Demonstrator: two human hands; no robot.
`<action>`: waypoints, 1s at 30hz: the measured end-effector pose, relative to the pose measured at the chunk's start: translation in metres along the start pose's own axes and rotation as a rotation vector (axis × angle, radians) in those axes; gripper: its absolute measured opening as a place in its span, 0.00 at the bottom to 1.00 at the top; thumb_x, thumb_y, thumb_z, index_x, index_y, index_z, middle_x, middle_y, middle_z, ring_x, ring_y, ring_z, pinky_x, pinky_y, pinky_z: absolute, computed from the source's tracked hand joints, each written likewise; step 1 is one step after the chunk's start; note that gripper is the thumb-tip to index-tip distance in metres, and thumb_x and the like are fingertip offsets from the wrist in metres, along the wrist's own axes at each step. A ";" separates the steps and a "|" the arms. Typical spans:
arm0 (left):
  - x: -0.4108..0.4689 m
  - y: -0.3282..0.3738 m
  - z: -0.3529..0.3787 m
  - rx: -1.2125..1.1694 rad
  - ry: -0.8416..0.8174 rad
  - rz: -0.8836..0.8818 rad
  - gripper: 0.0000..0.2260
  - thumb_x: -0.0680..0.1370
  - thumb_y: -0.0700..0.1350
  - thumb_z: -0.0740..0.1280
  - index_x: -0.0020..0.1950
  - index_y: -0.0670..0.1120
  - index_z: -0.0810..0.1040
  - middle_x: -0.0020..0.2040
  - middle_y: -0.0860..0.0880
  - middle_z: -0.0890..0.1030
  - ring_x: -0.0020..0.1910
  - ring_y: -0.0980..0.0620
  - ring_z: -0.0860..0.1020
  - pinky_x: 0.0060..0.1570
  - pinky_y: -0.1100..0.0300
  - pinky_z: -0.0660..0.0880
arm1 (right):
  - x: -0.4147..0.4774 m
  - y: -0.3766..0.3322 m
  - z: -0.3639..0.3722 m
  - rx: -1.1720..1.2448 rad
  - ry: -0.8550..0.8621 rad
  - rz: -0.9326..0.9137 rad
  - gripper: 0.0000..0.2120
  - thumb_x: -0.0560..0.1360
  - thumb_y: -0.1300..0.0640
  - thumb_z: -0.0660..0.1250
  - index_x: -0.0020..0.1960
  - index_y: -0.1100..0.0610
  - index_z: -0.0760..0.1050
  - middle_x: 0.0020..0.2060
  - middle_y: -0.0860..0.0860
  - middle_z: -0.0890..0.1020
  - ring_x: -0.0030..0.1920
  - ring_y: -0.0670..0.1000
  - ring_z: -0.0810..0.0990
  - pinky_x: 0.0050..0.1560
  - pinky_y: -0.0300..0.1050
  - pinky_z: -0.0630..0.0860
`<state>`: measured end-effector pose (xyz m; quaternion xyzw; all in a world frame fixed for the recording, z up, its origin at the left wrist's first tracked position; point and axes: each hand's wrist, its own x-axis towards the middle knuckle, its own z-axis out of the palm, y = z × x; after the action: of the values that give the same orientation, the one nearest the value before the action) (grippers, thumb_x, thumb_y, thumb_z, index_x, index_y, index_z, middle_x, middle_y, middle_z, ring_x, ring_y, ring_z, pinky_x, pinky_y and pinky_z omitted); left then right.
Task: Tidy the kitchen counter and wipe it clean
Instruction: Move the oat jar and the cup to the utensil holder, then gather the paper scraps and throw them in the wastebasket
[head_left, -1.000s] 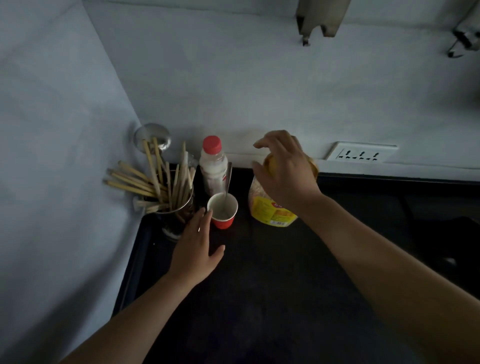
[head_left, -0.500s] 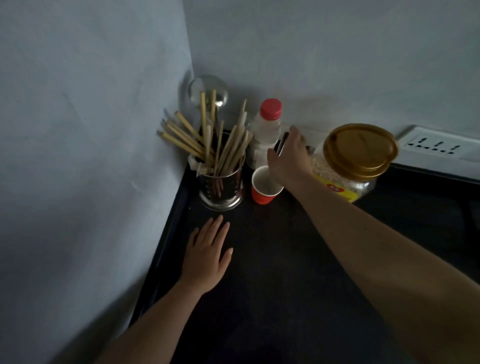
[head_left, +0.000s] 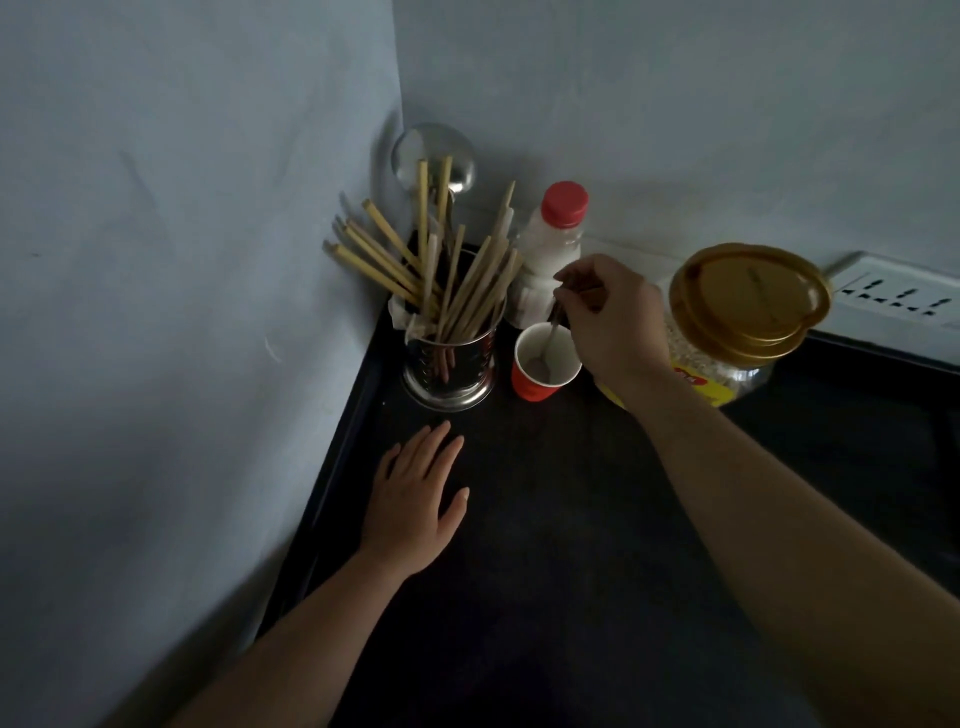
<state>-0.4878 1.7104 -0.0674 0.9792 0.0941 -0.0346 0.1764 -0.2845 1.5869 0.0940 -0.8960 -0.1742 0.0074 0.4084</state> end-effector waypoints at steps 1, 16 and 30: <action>0.000 0.001 -0.001 0.001 -0.002 -0.001 0.25 0.78 0.58 0.53 0.74 0.51 0.59 0.76 0.49 0.60 0.74 0.52 0.53 0.71 0.49 0.55 | -0.001 -0.004 -0.007 0.016 0.002 -0.026 0.06 0.73 0.60 0.67 0.49 0.53 0.78 0.41 0.44 0.81 0.40 0.39 0.78 0.42 0.30 0.73; -0.004 0.004 -0.015 0.037 -0.081 0.021 0.25 0.80 0.55 0.56 0.75 0.51 0.57 0.78 0.50 0.55 0.76 0.50 0.53 0.72 0.51 0.55 | 0.012 -0.104 -0.068 0.351 0.143 -0.376 0.05 0.73 0.64 0.67 0.47 0.56 0.77 0.39 0.42 0.79 0.40 0.42 0.81 0.43 0.36 0.78; -0.020 0.001 -0.011 0.022 -0.052 0.004 0.23 0.80 0.54 0.57 0.74 0.51 0.61 0.77 0.49 0.59 0.75 0.49 0.57 0.70 0.52 0.58 | -0.030 -0.040 0.020 0.152 -0.128 -0.119 0.05 0.72 0.60 0.69 0.47 0.53 0.77 0.42 0.46 0.81 0.44 0.43 0.78 0.46 0.38 0.77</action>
<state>-0.5066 1.7099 -0.0546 0.9800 0.0874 -0.0605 0.1680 -0.3280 1.6160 0.1059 -0.8481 -0.2516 0.0537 0.4631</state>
